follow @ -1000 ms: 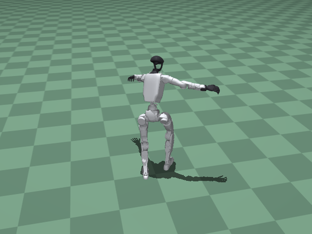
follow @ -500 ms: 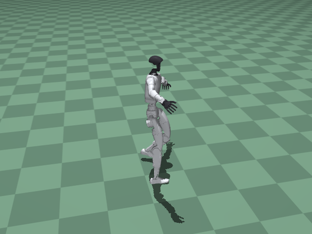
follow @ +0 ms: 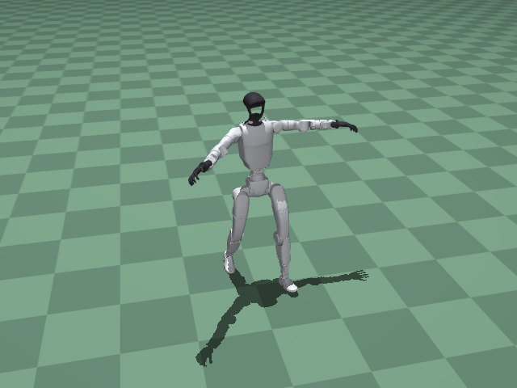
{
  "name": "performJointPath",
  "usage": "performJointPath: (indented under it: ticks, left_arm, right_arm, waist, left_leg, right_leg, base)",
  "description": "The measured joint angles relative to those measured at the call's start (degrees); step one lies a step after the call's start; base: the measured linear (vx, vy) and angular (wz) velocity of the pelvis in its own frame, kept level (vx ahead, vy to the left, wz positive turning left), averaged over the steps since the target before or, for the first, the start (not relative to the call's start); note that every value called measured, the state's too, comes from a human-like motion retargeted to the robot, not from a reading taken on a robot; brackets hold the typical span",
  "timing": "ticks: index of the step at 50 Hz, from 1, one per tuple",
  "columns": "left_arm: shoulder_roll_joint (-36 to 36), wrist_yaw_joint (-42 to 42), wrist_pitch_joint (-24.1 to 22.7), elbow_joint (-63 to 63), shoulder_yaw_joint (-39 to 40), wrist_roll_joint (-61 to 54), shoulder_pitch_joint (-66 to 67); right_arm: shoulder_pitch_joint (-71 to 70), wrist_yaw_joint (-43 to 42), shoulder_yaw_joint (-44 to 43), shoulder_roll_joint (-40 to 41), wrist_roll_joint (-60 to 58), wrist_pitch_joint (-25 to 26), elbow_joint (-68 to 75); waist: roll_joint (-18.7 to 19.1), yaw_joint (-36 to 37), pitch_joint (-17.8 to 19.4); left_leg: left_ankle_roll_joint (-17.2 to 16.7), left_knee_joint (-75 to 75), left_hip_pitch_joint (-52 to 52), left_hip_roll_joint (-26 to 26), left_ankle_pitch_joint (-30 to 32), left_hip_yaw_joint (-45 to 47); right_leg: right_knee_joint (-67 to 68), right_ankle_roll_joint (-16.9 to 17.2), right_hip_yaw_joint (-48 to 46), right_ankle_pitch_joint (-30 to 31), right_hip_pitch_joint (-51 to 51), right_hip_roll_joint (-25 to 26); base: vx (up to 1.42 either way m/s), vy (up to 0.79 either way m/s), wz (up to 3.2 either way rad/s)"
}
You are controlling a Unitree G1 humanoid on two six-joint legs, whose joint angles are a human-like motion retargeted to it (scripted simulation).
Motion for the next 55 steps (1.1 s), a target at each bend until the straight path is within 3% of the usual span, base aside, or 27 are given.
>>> performJointPath:
  ticks: [3, 6, 8, 10, 13, 15, 17, 18, 20, 23, 25, 27, 30, 32, 33, 35, 38, 40, 43, 45, 47, 50, 53, 55]
  left_arm:
    - [5.3, -2.0, 1.7, 2.6, -0.9, -0.2, -7.4]
    - [7.6, -0.5, 3.7, 3.2, -2.3, 0.0, -10.4]
    - [6.7, 1.3, 4.2, 2.9, -4.2, -0.5, -11.2]
    - [4.7, 1.6, 3.8, 2.9, -6.3, 0.0, -12.0]
    - [3.1, -1.3, 2.5, 4.3, -9.0, 2.3, -12.0]
    - [3.7, -7.9, 1.4, 5.0, -10.1, 4.6, -10.9]
    - [5.4, -8.9, 1.0, 4.8, -9.7, 5.6, -10.7]
    - [6.2, -6.1, 1.1, 4.3, -9.8, 2.8, -10.6]
    - [8.1, -5.6, 1.1, 3.5, -10.1, 2.5, -11.7]
    - [10.0, -6.1, 3.0, 2.1, -11.0, 6.4, -15.1]
    - [9.6, -4.9, 4.1, 1.5, -12.3, 7.4, -16.4]
    - [7.5, -3.3, 4.0, 2.1, -13.8, 6.7, -16.3]
    - [3.2, -3.2, 2.3, 4.3, -15.1, 4.7, -14.4]
    - [1.6, -4.5, 1.3, 5.4, -15.1, 3.1, -13.4]
    - [1.3, -4.7, 1.2, 5.5, -15.0, 2.2, -13.6]
    - [1.8, -4.5, 1.6, 5.2, -15.6, 1.0, -16.3]
    - [4.5, -4.9, 2.9, 4.8, -18.4, 3.0, -23.9]
    - [5.3, -3.6, 4.4, 5.0, -19.9, 4.5, -26.7]
    - [2.3, -1.7, 5.4, 6.2, -21.0, 3.9, -25.4]
    - [-0.3, -1.9, 5.0, 6.7, -20.5, 3.0, -22.4]
    - [-1.5, -3.1, 4.2, 6.4, -19.8, 3.8, -20.2]
    - [-1.1, -4.0, 2.9, 5.2, -19.8, 5.6, -19.3]
    - [1.9, -2.9, 2.1, 4.5, -20.6, 7.5, -21.5]
    - [4.1, -2.1, 2.9, 4.4, -21.3, 10.5, -24.9]
  right_arm:
    - [-5.4, -0.6, 2.5, -2.6, 1.6, 1.3, 0.1]
    - [-6.3, -4.3, 2.4, -2.1, 2.4, 1.7, 0.4]
    - [-3.3, -6.4, 0.5, -0.4, 3.0, 2.1, 1.0]
    - [1.8, -6.1, -3.1, 2.0, 2.3, 3.1, 1.8]
    - [8.2, -1.4, -8.5, 5.6, -2.5, 5.1, 3.1]
    - [10.9, 5.3, -9.4, 6.0, -7.4, 5.9, 1.7]
    - [10.0, 9.4, -7.9, 4.3, -12.0, 5.4, 2.2]
    - [8.5, 4.8, -7.2, 3.2, -7.8, 3.8, 2.1]
    - [5.0, 3.8, -4.5, -0.3, -5.1, 2.5, 1.7]
    - [-1.1, 4.4, -1.8, -5.8, -3.7, 3.4, 1.9]
    - [-2.2, 2.8, -0.7, -7.8, -2.3, 3.6, 2.1]
    - [-0.5, 1.4, -0.3, -8.4, -1.1, 3.1, 2.1]
    - [3.3, 2.3, -1.9, -8.6, -0.4, 2.0, 2.2]
    - [4.3, 4.5, -3.4, -10.0, -0.8, 1.8, 2.5]
    - [4.1, 5.2, -4.0, -11.1, -0.8, 1.9, 2.7]
    - [2.6, 6.3, -4.4, -14.6, -0.5, 2.5, 2.8]
    - [-1.3, 6.0, -2.4, -20.1, 1.8, 2.9, 2.2]
    - [-2.8, 3.0, -1.9, -21.6, 3.4, 2.7, 1.7]
    - [-0.6, -0.2, -4.6, -19.1, 3.7, 3.0, 2.8]
    - [4.6, 0.4, -9.1, -15.8, 2.0, 4.4, 4.1]
    - [10.5, 2.5, -13.7, -12.8, -1.4, 5.7, 5.3]
    - [15.4, 4.3, -16.1, -11.9, -4.4, 5.1, 5.9]
    - [14.5, 4.1, -15.0, -16.3, -3.3, 1.7, 4.7]
    - [11.3, 4.6, -14.5, -20.4, -3.4, 1.2, 4.2]
  waist:
    - [-2.6, -1.6, 5.2]
    - [-3.4, -2.8, 6.2]
    - [-4.3, -5.2, 4.6]
    - [-5.6, -8.5, 2.1]
    - [-7.4, -11.8, -1.7]
    - [-7.0, -12.3, -3.2]
    - [-4.7, -11.4, -2.8]
    - [-2.9, -10.7, -1.8]
    - [0.3, -9.4, 0.1]
    - [0.6, -8.1, 2.0]
    - [-0.3, -6.5, 1.9]
    - [-0.5, -4.0, 1.0]
    - [1.3, -1.6, -0.9]
    - [2.1, -1.7, -1.6]
    - [1.7, -2.0, -1.5]
    - [-0.2, -3.3, 0.2]
    - [-3.7, -4.3, 4.3]
    - [-4.8, -4.6, 5.5]
    - [-6.3, -8.3, 3.2]
    - [-8.2, -12.0, 0.7]
    - [-9.6, -14.9, -2.1]
    - [-8.2, -16.8, -4.5]
    - [-2.3, -16.3, -1.2]
    - [0.0, -16.1, 1.9]
  left_leg:
    - [5.8, 29.7, -6.5, 3.1, -15.6, 6.9]
    - [8.8, 46.3, -7.1, 3.7, -23.3, 7.4]
    - [8.8, 47.7, -4.3, 0.7, -23.0, 7.1]
    - [8.3, 43.4, 1.0, -3.4, -21.4, 7.3]
    - [6.7, 31.8, 9.2, -11.6, -13.8, 3.1]
    - [5.6, 24.6, 13.6, -14.7, -7.1, -0.4]
    - [5.0, 18.0, 16.7, -13.1, -9.1, -0.6]
    - [5.1, 15.0, 17.7, -11.3, -12.9, 0.0]
    - [6.1, 12.1, 17.3, -7.5, -21.2, 1.0]
    - [9.1, 16.0, 9.9, -5.9, -26.0, 2.4]
    - [8.5, 15.6, 5.4, -5.4, -22.9, 3.7]
    - [6.1, 9.0, 4.1, -3.6, -14.6, 5.1]
    - [2.5, -3.1, 3.7, 0.5, 1.5, 5.3]
    - [-1.0, -7.1, 2.3, 1.9, 6.7, 2.9]
    - [-2.2, -7.2, 1.3, 1.6, 6.1, 1.8]
    - [-2.1, -2.4, -1.0, -0.2, 1.4, 0.6]
    - [4.0, 25.4, -8.4, -1.1, -12.6, 2.2]
    - [7.0, 43.8, -11.2, 0.0, -20.0, 3.5]
    - [7.0, 52.6, -6.3, -1.6, -21.5, 5.6]
    - [5.6, 48.6, 1.0, -5.4, -18.1, 6.4]
    - [4.6, 40.6, 8.4, -8.8, -10.2, 5.9]
    - [3.5, 27.7, 17.2, -9.8, -1.1, 2.8]
    - [1.3, 13.2, 23.1, -4.8, -18.2, -1.1]
    - [2.6, 10.8, 21.2, -2.4, -29.4, -1.8]
  right_leg:
    - [-2.3, -1.5, 2.4, -9.5, -3.6, -2.3]
    - [3.1, -3.1, 6.3, -8.3, -13.9, -1.3]
    - [-1.7, -1.8, 7.6, -1.4, -17.2, -1.0]
    - [-11.5, 0.3, 8.2, 9.3, -17.2, -1.5]
    - [-22.3, 3.6, 10.2, 24.4, -18.0, -2.4]
    - [-22.9, 3.9, 9.2, 26.0, -19.3, -1.8]
    - [-17.2, 1.9, 8.3, 21.2, -20.3, 0.3]
    - [-12.1, 1.1, 8.2, 17.9, -20.9, 1.7]
    - [2.9, -0.2, 7.2, 10.1, -23.5, 3.0]
    - [23.8, -1.7, 6.0, -1.2, -25.9, -1.8]
    - [28.5, -1.5, 8.0, -4.3, -24.2, -3.8]
    - [25.1, 0.0, 12.5, -3.2, -19.7, -1.7]
    - [14.0, 1.8, 20.4, 3.1, -10.7, 5.2]
    - [5.1, 1.6, 20.8, 8.4, -4.9, 6.7]
    - [0.7, 1.1, 18.6, 8.3, -2.8, 5.7]
    - [-7.0, 0.1, 11.5, 1.9, -0.2, 2.5]
    - [-5.7, -1.6, 7.6, -7.6, -5.8, -0.2]
    - [-0.8, -2.2, 8.4, -8.4, -13.0, 0.1]
    - [-9.5, -1.2, 8.0, 3.4, -17.4, 0.2]
    - [-20.1, 0.3, 7.5, 16.6, -17.6, -0.9]
    - [-25.3, 2.0, 6.5, 25.6, -19.6, -1.8]
    - [-24.1, 1.7, 4.5, 23.7, -22.7, -0.4]
    - [-3.3, -0.2, 1.8, 11.8, -27.9, 3.7]
    - [18.6, -0.6, -2.0, 3.3, -32.9, 1.7]
  base:
    - [-1.18, -0.18, -0.79]
    - [-1.05, -0.15, -1.05]
    - [-0.95, -0.15, -0.29]
    - [-0.93, -0.11, 0.10]
    - [-1.00, -0.06, -0.39]
    - [-1.09, -0.08, -1.11]
    - [-1.16, -0.12, -1.39]
    - [-1.19, -0.14, -1.32]
    - [-1.19, -0.17, -1.01]
    - [-1.15, -0.25, -0.41]
    - [-1.12, -0.32, -0.47]
    - [-1.12, -0.39, -0.78]
    - [-1.15, -0.46, -0.56]
    - [-1.23, -0.49, 0.03]
    - [-1.31, -0.50, 0.38]
    - [-1.41, -0.49, 0.67]
    - [-1.44, -0.40, 0.36]
    - [-1.32, -0.32, -0.16]
    - [-1.22, -0.32, 0.33]
    - [-1.20, -0.27, 0.78]
    - [-1.26, -0.19, 0.64]
    - [-1.38, -0.12, 0.24]
    - [-1.51, -0.05, -0.03]
    - [-1.49, -0.05, 0.37]
